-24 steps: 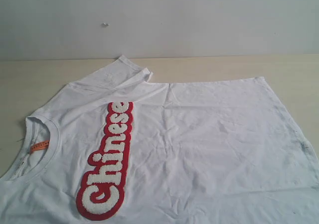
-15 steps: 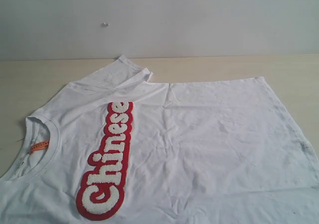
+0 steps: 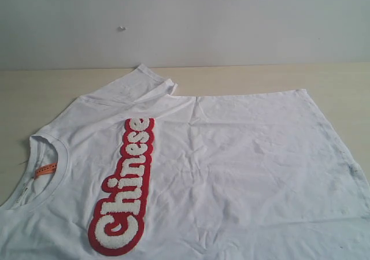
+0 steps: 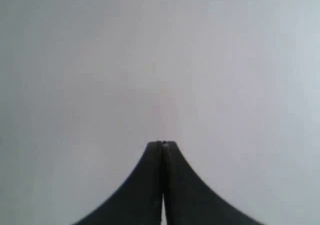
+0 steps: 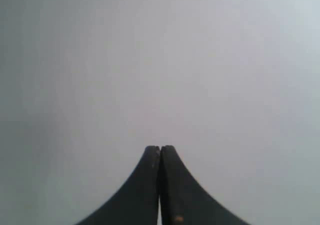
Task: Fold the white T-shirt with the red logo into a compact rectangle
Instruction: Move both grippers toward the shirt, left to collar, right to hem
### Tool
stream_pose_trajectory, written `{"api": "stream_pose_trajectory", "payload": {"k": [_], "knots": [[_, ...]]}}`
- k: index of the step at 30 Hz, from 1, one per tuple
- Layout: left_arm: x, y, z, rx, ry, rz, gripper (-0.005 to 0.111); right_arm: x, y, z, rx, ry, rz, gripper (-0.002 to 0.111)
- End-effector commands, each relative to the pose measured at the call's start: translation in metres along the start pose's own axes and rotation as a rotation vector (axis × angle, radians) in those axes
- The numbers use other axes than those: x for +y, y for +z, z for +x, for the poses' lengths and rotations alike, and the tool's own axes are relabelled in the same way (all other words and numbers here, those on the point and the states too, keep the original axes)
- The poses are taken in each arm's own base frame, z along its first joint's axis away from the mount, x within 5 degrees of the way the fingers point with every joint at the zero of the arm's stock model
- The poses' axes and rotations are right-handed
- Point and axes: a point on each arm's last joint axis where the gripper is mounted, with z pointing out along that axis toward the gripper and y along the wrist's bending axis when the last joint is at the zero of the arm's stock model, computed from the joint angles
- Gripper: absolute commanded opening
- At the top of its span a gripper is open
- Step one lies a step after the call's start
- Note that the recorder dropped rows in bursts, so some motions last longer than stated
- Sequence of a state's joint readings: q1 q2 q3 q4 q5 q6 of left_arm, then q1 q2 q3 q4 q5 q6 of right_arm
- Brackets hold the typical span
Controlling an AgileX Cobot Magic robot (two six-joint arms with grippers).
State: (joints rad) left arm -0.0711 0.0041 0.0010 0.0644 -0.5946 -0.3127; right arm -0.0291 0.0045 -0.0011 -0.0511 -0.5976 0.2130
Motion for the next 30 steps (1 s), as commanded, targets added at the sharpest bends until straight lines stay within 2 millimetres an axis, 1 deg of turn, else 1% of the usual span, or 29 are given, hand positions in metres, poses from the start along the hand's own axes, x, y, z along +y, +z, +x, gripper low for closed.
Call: {"api": "stream_pose_trajectory", "payload": {"k": [1, 2, 4, 7, 9, 11, 13, 16, 19, 21, 23, 27, 30], "knots": [[-0.004, 0.003, -0.013, -0.073, -0.223, 0.029, 0.0, 0.003, 0.004, -0.018, -0.089, 0.124, -0.023, 0.0], [-0.005, 0.005, -0.02, -0.092, -0.262, 0.039, 0.0, 0.004, 0.008, -0.024, -0.083, 0.123, -0.019, 0.0], [-0.009, 0.011, -0.036, -0.119, -0.271, 0.049, 0.0, 0.006, 0.013, -0.035, -0.067, 0.121, -0.012, 0.0], [-0.017, 0.021, -0.07, -0.168, -0.248, 0.064, 0.0, 0.009, 0.021, -0.058, -0.066, 0.119, -0.007, 0.0], [-0.022, 0.033, -0.088, -0.148, -0.213, 0.05, 0.0, 0.011, 0.025, -0.075, -0.078, 0.117, -0.006, 0.0], [-0.025, 0.046, -0.102, -0.097, -0.166, 0.027, 0.0, 0.013, 0.031, -0.088, -0.073, 0.114, -0.003, 0.0], [-0.027, 0.06, -0.109, -0.006, -0.102, -0.001, 0.0, 0.015, 0.039, -0.099, -0.051, 0.114, 0.005, 0.0], [-0.024, 0.085, -0.109, 0.157, -0.019, -0.066, 0.0, 0.015, 0.056, -0.108, 0.033, 0.098, 0.028, 0.0], [-0.017, 0.109, -0.096, 0.314, -0.009, -0.132, 0.0, 0.014, 0.075, -0.109, 0.157, 0.087, 0.064, 0.0], [-0.013, 0.124, -0.083, 0.409, -0.014, -0.156, 0.0, 0.012, 0.089, -0.103, 0.278, 0.048, 0.092, 0.0], [-0.01, 0.137, -0.067, 0.512, -0.012, -0.168, 0.0, 0.009, 0.103, -0.092, 0.409, 0.008, 0.115, 0.0], [-0.01, 0.162, -0.025, 0.769, 0.052, -0.145, 0.0, 0.002, 0.129, -0.061, 0.687, -0.063, 0.144, 0.0], [-0.015, 0.178, 0.013, 0.979, 0.116, -0.089, 0.0, -0.003, 0.148, -0.035, 0.866, -0.116, 0.135, 0.0]]}}
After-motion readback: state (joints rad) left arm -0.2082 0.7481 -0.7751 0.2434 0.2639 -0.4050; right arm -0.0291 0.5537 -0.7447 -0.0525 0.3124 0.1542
